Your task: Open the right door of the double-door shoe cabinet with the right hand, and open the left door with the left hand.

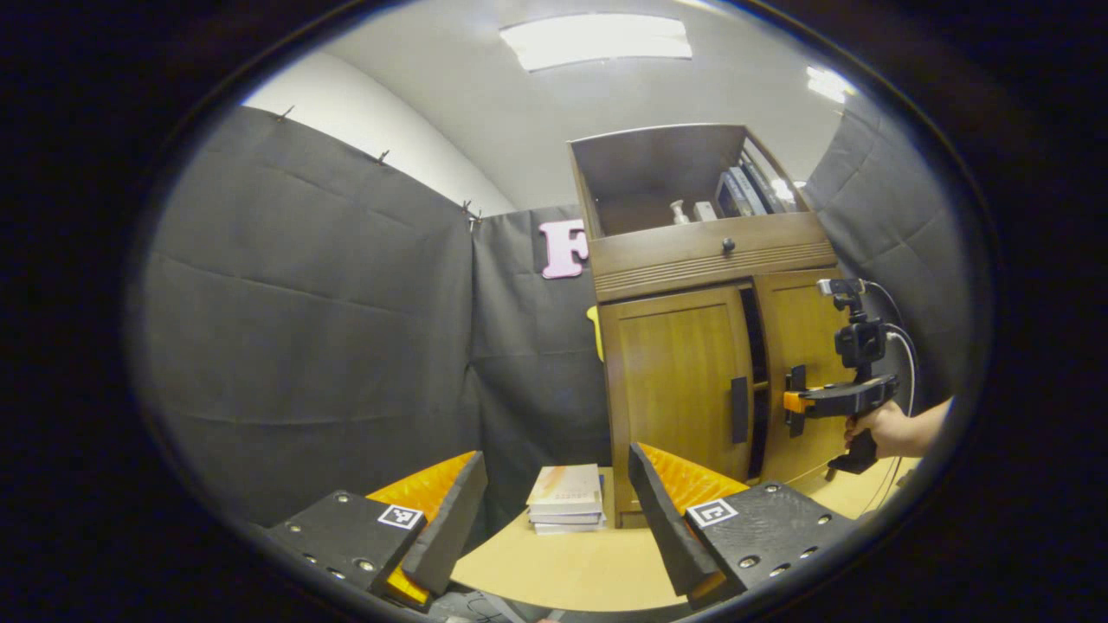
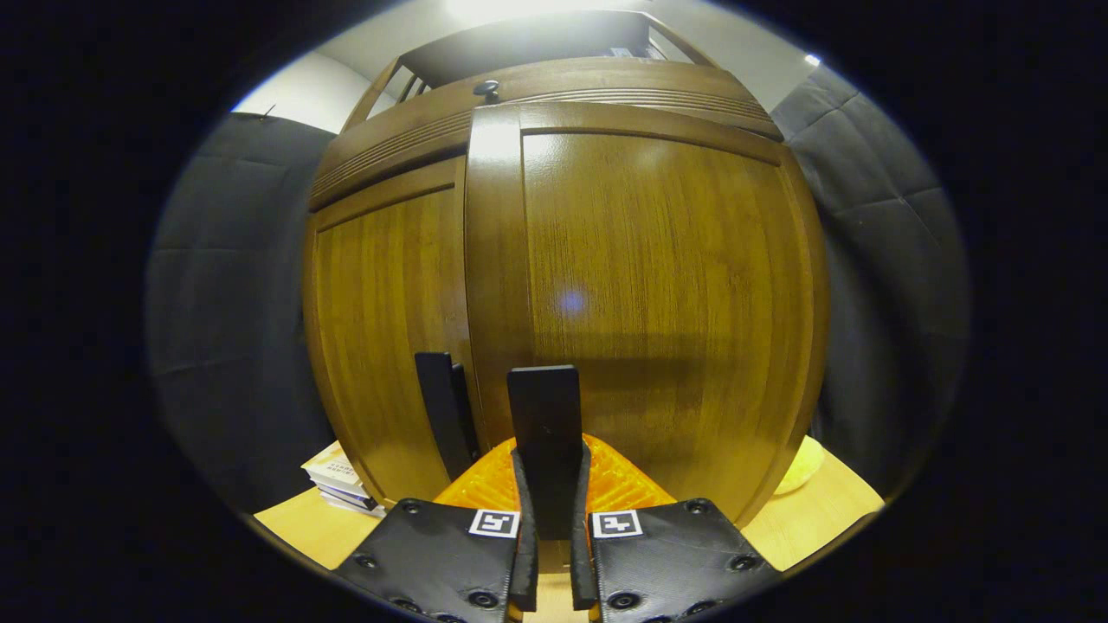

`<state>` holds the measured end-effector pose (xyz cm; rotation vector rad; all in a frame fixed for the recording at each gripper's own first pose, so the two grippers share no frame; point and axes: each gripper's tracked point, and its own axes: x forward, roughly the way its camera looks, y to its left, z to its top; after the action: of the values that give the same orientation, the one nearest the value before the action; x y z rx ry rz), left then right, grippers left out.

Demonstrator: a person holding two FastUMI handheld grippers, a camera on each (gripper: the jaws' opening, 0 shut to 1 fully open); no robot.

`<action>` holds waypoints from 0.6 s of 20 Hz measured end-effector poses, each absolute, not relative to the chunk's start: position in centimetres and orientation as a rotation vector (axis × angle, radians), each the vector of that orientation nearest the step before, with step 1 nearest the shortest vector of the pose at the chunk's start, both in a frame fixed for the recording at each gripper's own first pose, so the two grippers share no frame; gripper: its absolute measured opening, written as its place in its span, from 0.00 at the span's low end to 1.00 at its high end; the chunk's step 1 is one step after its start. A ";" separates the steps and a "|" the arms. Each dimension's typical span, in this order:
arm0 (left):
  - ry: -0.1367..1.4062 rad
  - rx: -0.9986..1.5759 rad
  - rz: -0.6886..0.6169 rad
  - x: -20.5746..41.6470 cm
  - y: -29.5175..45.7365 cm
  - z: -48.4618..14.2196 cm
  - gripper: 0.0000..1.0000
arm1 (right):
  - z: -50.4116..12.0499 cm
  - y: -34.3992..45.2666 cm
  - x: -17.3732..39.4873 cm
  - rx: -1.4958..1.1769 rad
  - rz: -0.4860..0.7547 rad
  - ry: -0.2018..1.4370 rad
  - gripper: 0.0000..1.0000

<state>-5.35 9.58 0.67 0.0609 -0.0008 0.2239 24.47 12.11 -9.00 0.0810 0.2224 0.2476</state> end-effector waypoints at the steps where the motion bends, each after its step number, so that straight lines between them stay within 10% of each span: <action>1: -0.002 0.056 0.213 -5.2 9.1 0.6 0.96 | -8.9 11.8 23.9 0.082 0.250 0.223 0.17; 12: -0.018 0.032 0.060 -2.1 3.0 1.0 0.96 | -8.4 7.2 17.7 0.097 0.263 0.243 0.17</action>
<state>-2.09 3.00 0.98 0.0323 -0.0184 0.0604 17.73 7.20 -8.38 0.0972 0.2432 0.2630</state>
